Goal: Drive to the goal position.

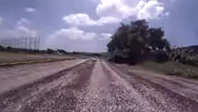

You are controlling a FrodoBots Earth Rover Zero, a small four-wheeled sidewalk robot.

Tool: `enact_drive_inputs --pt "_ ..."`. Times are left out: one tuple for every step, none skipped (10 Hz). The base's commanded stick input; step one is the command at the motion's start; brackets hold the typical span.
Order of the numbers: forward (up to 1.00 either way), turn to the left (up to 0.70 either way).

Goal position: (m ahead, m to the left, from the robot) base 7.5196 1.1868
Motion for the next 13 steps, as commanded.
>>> enact_drive_inputs --pt "1.00 0.00" --pt "1.00 0.00" --pt "1.00 0.00" --pt "1.00 0.00" --pt "1.00 0.00" --pt "1.00 0.00" --pt "1.00 0.00" --pt "1.00 0.00" --pt "1.00 0.00" --pt "1.00 0.00" --pt "1.00 0.00" --pt "1.00 0.00" --pt "1.00 0.00"
